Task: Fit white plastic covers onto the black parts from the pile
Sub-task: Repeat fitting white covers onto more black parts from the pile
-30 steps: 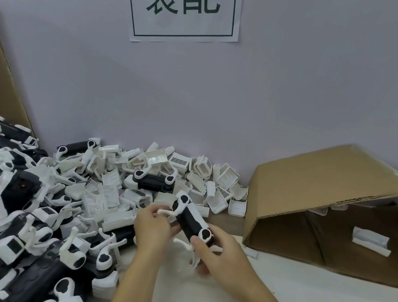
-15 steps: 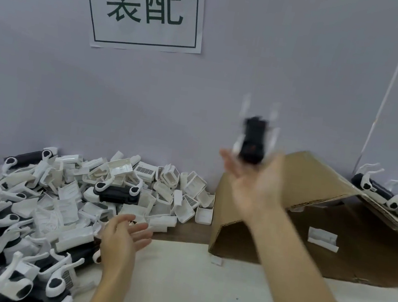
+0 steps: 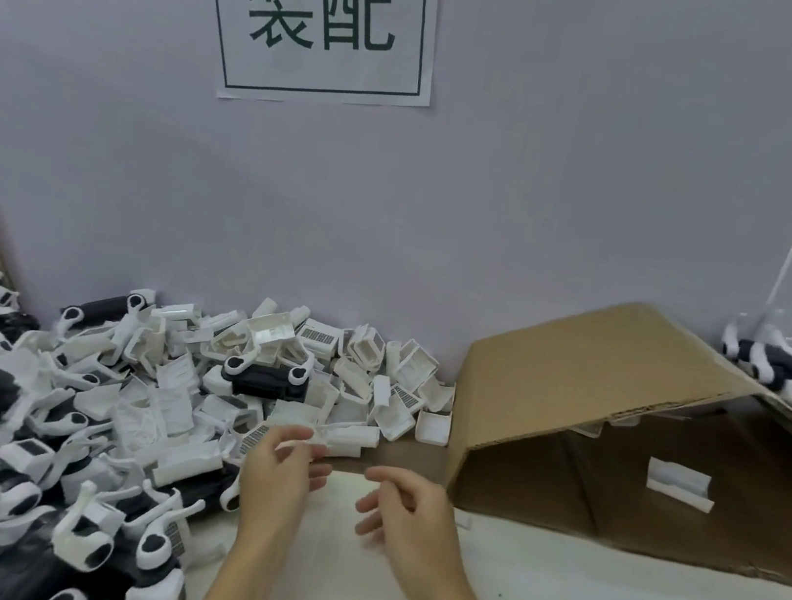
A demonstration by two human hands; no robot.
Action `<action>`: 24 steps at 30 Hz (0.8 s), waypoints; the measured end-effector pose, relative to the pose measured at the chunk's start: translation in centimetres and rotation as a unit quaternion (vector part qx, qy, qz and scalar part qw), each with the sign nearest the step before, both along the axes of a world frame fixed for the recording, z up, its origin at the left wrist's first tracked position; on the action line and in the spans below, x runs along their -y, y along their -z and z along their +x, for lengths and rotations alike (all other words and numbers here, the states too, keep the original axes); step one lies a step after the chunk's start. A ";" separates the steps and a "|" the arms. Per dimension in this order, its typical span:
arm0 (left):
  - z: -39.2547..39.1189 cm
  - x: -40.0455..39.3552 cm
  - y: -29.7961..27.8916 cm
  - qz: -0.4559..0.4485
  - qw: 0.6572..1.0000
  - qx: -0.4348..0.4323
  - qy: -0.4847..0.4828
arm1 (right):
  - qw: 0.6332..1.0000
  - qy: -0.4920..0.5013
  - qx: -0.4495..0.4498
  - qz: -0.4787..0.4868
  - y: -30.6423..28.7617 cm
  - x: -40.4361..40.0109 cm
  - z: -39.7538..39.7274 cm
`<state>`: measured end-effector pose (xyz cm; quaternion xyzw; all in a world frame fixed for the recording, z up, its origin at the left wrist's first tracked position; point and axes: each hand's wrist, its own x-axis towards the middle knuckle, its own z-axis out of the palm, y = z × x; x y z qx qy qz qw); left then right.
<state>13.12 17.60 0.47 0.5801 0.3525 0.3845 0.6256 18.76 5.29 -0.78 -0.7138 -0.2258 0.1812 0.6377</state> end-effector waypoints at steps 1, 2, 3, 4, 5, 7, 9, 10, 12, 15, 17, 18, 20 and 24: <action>-0.2 -0.2 -0.5 0.011 1.000 0.000 -0.005 | 1.000 0.002 0.001 -0.003 0.0 0.1 0.1; -0.3 -0.4 -1.0 0.030 0.999 -0.006 -0.013 | 1.000 0.007 -0.003 -0.003 0.0 0.3 0.3; -0.3 -0.7 -1.5 0.065 0.997 -0.024 -0.027 | 1.000 0.015 -0.010 0.001 0.0 0.4 0.4; -0.3 -0.9 -2.1 0.111 0.992 -0.048 -0.043 | 1.000 0.020 -0.016 0.006 0.0 0.6 0.4; -0.3 -1.1 -2.8 0.162 0.983 -0.069 -0.059 | 1.000 0.023 -0.017 0.008 0.0 0.7 0.4; 0.0 -1.5 -4.1 0.253 0.961 -0.098 -0.058 | 1.000 0.021 -0.004 0.007 0.1 0.6 0.3; 0.7 -2.7 -5.2 0.335 0.923 -0.186 -0.037 | 1.000 0.015 0.011 0.001 0.2 0.4 0.2; 1.2 -3.5 -5.7 0.375 0.891 -0.254 -0.031 | 1.000 0.011 0.018 -0.001 0.3 0.4 0.2; 2.4 -5.2 -6.8 0.419 0.835 -0.356 -0.019 | 1.000 0.008 0.025 0.002 0.4 0.4 0.2; 3.4 -7.5 -7.3 0.464 0.763 -0.450 0.013 | 1.000 0.006 0.030 0.002 0.4 0.5 0.3; 3.5 -9.2 -6.6 0.532 0.667 -0.521 0.032 | 1.000 0.005 0.027 0.005 0.4 0.6 0.4; 3.4 -10.0 -6.3 0.564 0.616 -0.549 0.036 | 1.000 0.004 0.025 0.005 0.4 0.6 0.4; 3.3 -11.2 -5.7 0.613 0.541 -0.576 0.028 | 1.000 0.003 0.020 0.007 0.5 0.7 0.5; 3.0 -11.7 -5.2 0.675 0.478 -0.560 -0.039 | 1.000 0.002 0.009 0.017 0.6 0.5 0.6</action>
